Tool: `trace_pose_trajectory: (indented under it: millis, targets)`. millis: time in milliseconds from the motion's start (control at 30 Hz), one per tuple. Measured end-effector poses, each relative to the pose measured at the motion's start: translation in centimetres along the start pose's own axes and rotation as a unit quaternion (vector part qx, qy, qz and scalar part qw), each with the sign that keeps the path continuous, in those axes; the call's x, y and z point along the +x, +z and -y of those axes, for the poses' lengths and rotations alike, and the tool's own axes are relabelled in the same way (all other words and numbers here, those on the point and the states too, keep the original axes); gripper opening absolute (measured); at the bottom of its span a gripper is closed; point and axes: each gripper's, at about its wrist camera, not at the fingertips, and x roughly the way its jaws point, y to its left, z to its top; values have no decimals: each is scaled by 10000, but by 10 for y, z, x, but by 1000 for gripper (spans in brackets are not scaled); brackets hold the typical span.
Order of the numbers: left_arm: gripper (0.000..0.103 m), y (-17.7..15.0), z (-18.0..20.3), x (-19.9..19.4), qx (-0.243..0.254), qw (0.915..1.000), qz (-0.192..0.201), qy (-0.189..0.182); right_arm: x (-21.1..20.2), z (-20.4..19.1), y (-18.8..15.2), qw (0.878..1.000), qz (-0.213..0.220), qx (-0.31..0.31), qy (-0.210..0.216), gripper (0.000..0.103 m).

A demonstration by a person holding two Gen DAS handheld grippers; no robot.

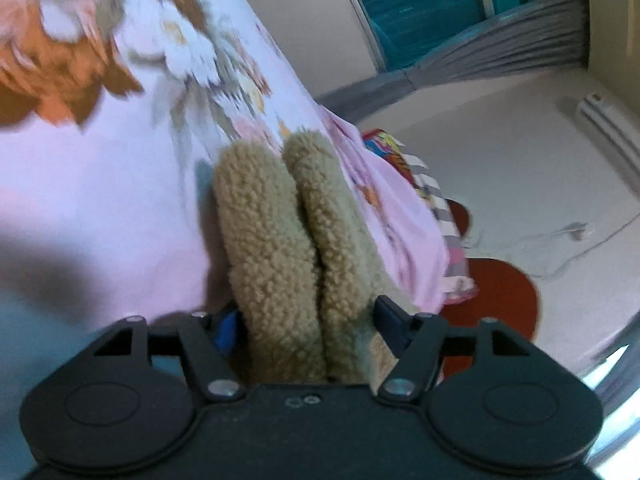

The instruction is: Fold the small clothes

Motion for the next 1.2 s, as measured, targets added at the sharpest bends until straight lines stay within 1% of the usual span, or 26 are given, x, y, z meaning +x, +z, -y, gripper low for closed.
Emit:
trace_pose_trajectory:
  millis: [33, 67, 133, 200, 267, 300, 333, 367, 433, 500, 533, 567, 600, 667, 700, 733, 767, 800, 833, 867, 900, 933, 967, 1033, 1133, 1200]
  targets:
    - [73, -2, 1, -6, -30, 10000, 80, -43, 0, 0, -1, 10000, 11, 30, -9, 36]
    - [73, -4, 1, -12, -67, 9999, 133, -34, -1, 0, -1, 10000, 19, 51, -17, 36]
    - [74, -6, 4, -23, -2, 9993, 110, 361, -2, -1, -2, 10000, 17, 27, -31, 36]
    - [74, -7, 4, -29, 7, 9995, -42, 312, -2, -2, -1, 10000, -10, 46, -40, 36]
    - [74, -8, 3, -35, -39, 9978, 14, 661, -1, -2, 0, 10000, -24, 64, -46, 36]
    - [74, -9, 2, -37, -84, 9987, -18, 502, -1, -1, 0, 10000, -23, 83, -47, 36]
    - [74, -12, 3, -39, -92, 9993, 45, 364, -1, -1, 0, 9999, -22, 92, -49, 36]
    - [74, -15, 6, -38, -41, 9994, 42, 326, -1, -1, 0, 9999, -25, 97, -55, 36]
    - [75, -20, 10, -26, -67, 9980, -318, 536, -1, -1, 0, 9999, -27, 107, -63, 36]
    - [75, -24, 11, -25, -122, 9977, -163, 643, -1, 1, 0, 9999, -11, 118, -54, 36]
    - [74, -26, 15, -25, 54, 9976, -39, 685, -1, 1, 0, 9999, 0, 133, -48, 36]
    - [69, -29, 19, -28, 251, 9967, 152, 751, -1, 1, -1, 9999, 7, 147, -42, 36]
    - [67, -32, 21, -29, 325, 9965, 257, 721, -1, 1, -1, 9999, 9, 156, -37, 36]
    - [16, -37, 28, -33, 490, 9949, 492, 731, -2, 2, -1, 9999, 0, 148, -17, 36]
    - [16, -38, 31, -35, 507, 9941, 588, 756, -2, 3, -1, 9999, -7, 143, 1, 36]
    - [27, -39, 34, -38, 576, 9948, 673, 513, -2, 4, -1, 9999, -7, 138, 17, 36]
    - [66, -37, 32, -39, 427, 9963, 661, 338, -3, 4, -1, 9999, -4, 130, 31, 36]
    - [85, -34, 28, -39, 95, 9978, 615, 218, -4, 5, -1, 9999, 5, 126, 54, 36]
    - [85, -30, 20, -41, -380, 9967, 698, 179, -4, 7, -2, 9999, 13, 129, 81, 36]
    - [85, -28, 18, -43, -544, 9944, 870, 272, -5, 7, -3, 9999, 17, 120, 94, 36]
    - [85, -24, 20, -42, -493, 9939, 883, 444, -5, 7, -3, 9999, 21, 97, 102, 36]
    - [85, -19, 21, -38, -370, 9953, 673, 585, -5, 7, -3, 9999, 19, 79, 101, 36]
    - [85, -13, 21, -32, -291, 9974, 316, 575, -5, 6, -3, 9999, 21, 72, 103, 36]
    - [85, -6, 19, -21, -272, 9983, -305, 423, -5, 6, -4, 9999, 27, 55, 107, 36]
    - [85, 1, 14, -10, -357, 9955, -750, 457, -5, 6, -5, 9999, 54, 50, 131, 36]
    - [85, 5, 12, -9, -431, 9952, -765, 430, -5, 6, -6, 9999, 60, 54, 139, 36]
